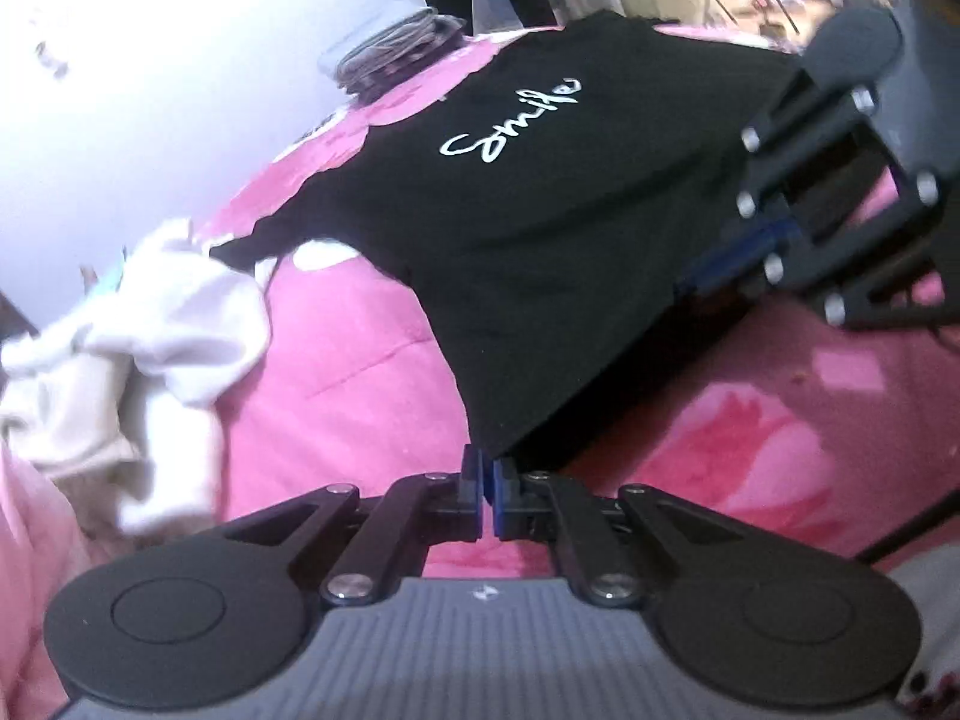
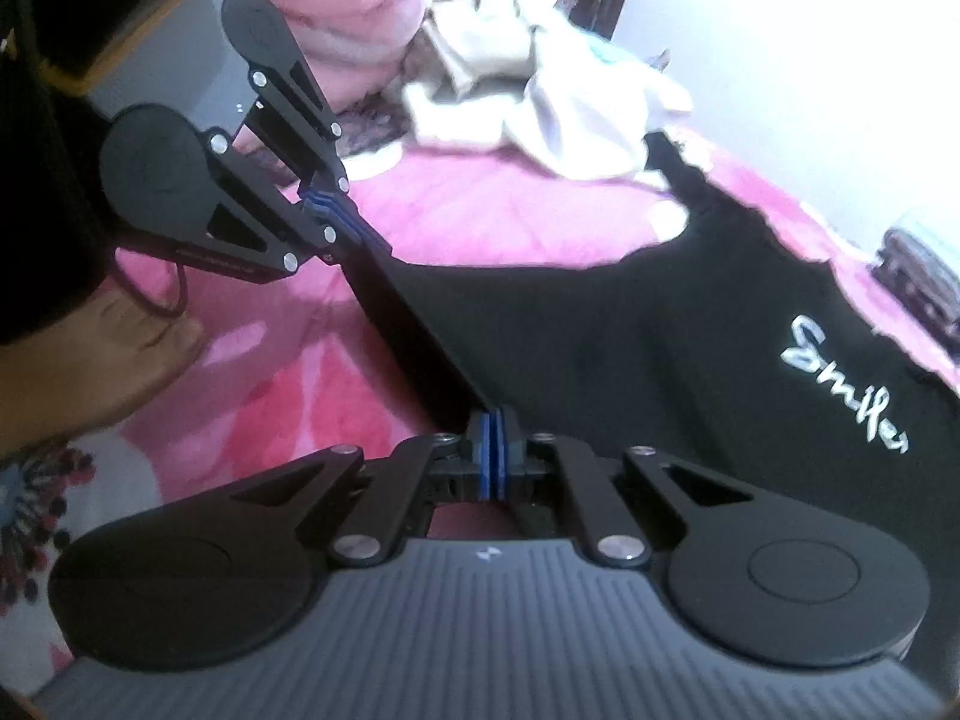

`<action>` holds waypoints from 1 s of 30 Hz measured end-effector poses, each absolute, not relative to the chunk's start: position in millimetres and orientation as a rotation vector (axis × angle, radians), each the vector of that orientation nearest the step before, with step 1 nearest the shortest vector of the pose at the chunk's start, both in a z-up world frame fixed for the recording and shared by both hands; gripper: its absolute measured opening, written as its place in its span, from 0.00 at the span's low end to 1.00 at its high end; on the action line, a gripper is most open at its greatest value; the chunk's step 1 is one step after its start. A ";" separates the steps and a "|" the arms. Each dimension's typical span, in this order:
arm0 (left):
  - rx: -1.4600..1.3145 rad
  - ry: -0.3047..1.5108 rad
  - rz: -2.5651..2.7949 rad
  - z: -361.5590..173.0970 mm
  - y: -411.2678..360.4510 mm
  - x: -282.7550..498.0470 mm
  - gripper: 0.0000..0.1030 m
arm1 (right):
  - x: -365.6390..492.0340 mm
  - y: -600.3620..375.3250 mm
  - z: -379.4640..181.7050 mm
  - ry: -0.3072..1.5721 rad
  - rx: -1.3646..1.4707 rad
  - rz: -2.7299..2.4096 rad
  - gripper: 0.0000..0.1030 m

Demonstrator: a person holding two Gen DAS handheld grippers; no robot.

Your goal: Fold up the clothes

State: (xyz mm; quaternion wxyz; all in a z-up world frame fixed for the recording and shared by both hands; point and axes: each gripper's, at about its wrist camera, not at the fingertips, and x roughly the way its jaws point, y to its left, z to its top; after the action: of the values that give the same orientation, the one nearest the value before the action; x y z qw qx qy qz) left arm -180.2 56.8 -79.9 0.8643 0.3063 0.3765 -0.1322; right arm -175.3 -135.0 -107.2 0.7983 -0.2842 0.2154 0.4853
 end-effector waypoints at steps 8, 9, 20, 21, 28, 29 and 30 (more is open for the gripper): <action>0.600 0.917 -0.317 -89.9 56.4 -175.4 0.03 | -172.7 -136.4 -124.0 0.514 -0.646 1.068 0.01; 0.583 0.933 -0.321 -89.6 58.0 -174.0 0.04 | -173.1 -136.8 -124.0 0.518 -0.646 1.071 0.02; 0.363 1.095 -0.328 -65.1 107.2 -139.8 0.41 | -161.8 -158.0 -119.6 0.637 -0.425 1.049 0.26; 0.321 1.093 -0.313 -60.1 113.5 -134.9 0.44 | -159.8 -164.4 -117.2 0.658 -0.368 1.044 0.27; -0.075 1.173 -0.320 -54.2 138.3 -97.3 0.45 | -148.0 -244.2 -103.4 0.797 0.103 0.825 0.30; -0.110 1.199 -0.331 -59.2 136.3 -94.7 0.44 | -147.4 -263.0 -102.0 0.797 0.159 0.757 0.30; -0.101 1.210 -0.337 -64.3 130.7 -94.5 0.43 | -146.8 -281.7 -100.6 0.796 0.216 0.688 0.30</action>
State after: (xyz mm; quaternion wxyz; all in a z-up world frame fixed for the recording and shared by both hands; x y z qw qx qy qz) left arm -94.5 130.7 -64.3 0.8078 -0.0471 0.5660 -0.1578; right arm -146.8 -281.7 -100.6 0.8592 0.1027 0.3791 0.3279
